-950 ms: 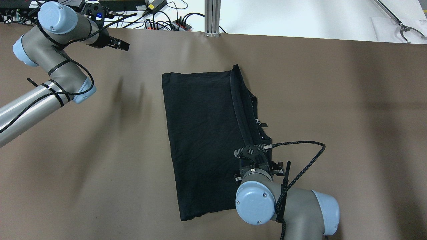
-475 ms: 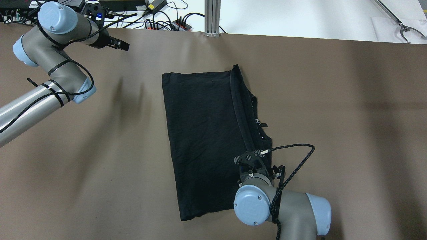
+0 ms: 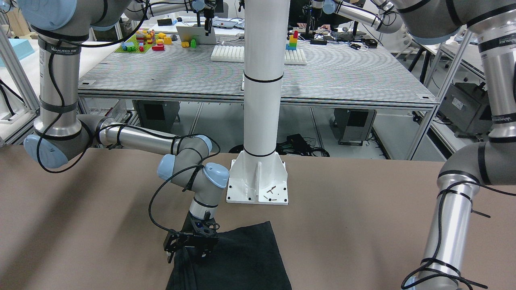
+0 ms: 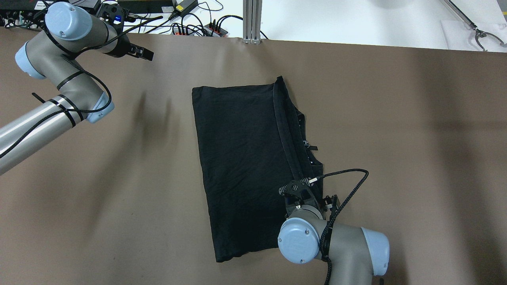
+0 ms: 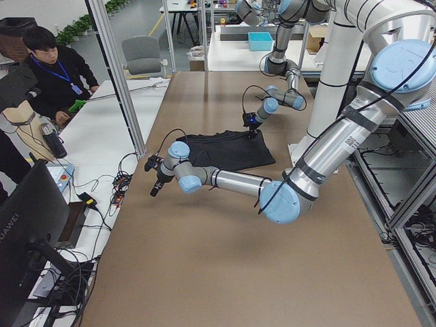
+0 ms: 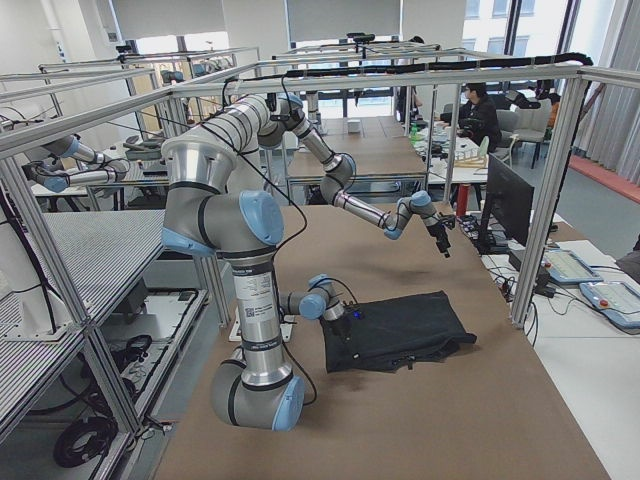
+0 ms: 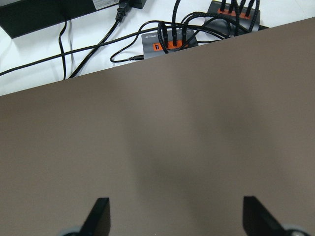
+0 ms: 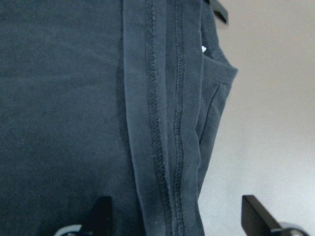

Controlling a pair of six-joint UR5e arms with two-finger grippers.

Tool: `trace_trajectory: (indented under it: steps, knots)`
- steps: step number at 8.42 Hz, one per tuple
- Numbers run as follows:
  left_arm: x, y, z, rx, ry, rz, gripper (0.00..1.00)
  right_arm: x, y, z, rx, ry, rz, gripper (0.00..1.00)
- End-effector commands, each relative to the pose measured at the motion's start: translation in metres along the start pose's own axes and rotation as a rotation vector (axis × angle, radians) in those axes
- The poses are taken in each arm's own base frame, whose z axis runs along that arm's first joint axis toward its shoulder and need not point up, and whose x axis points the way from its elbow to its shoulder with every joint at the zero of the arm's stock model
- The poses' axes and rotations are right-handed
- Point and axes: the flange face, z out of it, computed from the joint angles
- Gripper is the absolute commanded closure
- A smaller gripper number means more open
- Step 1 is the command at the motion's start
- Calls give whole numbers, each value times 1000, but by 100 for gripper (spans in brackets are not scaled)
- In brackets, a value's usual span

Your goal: Fold clothes

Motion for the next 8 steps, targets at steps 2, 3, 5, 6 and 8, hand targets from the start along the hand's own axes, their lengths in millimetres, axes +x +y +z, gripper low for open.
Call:
trace_trajectory:
  steps: [2,3,5,6,8]
  knots:
    - [1,1,1,-1,1,1,5,40,-43,11,43,20,-19,6]
    - [5,3,3,-5,4,4,5,42,-44,16,39,30,-18,6]
    - [6,2,2,-4,5,5,5,43,-44,20,39,33,-16,6]
    - [5,3,3,-5,4,4,5,55,-36,32,28,52,-17,6]
    - [6,2,2,-4,5,5,5,86,-39,49,45,61,-11,6]
